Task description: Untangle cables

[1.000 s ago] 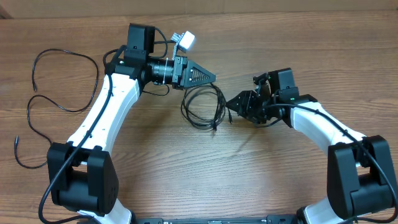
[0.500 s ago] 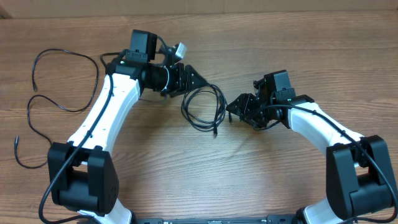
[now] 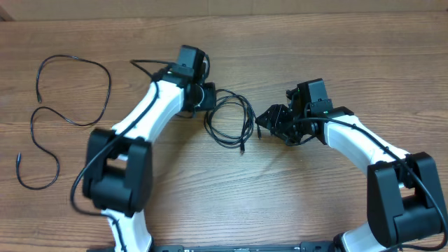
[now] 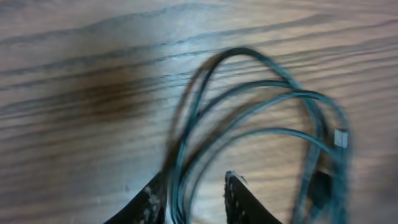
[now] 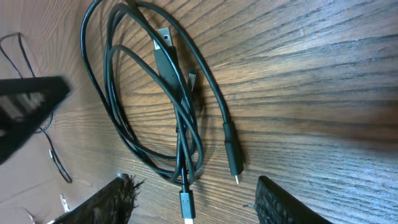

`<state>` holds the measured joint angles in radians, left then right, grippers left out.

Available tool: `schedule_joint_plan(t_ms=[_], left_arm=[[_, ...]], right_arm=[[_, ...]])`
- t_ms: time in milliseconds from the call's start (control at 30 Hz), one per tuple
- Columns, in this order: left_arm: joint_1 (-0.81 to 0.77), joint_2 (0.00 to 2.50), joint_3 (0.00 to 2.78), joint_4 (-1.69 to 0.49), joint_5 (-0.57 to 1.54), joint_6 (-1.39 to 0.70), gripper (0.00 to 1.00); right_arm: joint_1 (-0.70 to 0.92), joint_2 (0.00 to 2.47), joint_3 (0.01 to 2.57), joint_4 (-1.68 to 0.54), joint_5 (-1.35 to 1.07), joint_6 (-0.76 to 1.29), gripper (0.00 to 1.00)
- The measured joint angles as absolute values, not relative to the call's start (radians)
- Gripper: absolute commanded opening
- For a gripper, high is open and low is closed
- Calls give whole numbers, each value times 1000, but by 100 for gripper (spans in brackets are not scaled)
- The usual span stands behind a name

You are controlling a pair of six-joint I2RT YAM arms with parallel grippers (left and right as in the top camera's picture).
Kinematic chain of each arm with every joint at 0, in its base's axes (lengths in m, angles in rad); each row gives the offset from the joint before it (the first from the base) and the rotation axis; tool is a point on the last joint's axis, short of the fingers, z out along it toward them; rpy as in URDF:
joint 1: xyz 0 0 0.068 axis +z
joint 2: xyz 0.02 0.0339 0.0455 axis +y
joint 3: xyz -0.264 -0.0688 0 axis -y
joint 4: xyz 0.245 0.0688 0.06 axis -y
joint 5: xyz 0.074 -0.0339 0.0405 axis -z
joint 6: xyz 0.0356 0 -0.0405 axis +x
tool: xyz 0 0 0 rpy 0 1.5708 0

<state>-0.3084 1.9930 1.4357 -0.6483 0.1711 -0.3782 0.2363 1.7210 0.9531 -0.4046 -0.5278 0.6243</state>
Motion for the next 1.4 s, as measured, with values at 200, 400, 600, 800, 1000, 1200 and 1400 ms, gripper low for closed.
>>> schedule_joint_plan(t_ms=[200,400,600,800,1000,1200,1400], left_arm=[[-308,2086,1435,-605,144,-379,20],[-307,2098,1435,-594,159,-354,4],[-307,2097,1471,-677,346,-223,4],[-307,2035,1559,-786,548,-173,4],[-310,1892,1593,-785,767,-157,4],[-337,1809,1596,-763,904,-153,4],[-347,1793,1596,-744,941,-153,4]], right_arm=[[237,1721,953,-405,-507,625,61],[237,1721,953,-405,-496,625,65],[237,1721,953,-404,-497,617,66],[237,1721,953,-405,-496,606,65],[237,1721,953,-404,-497,604,65],[237,1721,953,-374,-499,611,66],[237,1721,953,-344,-532,619,67]])
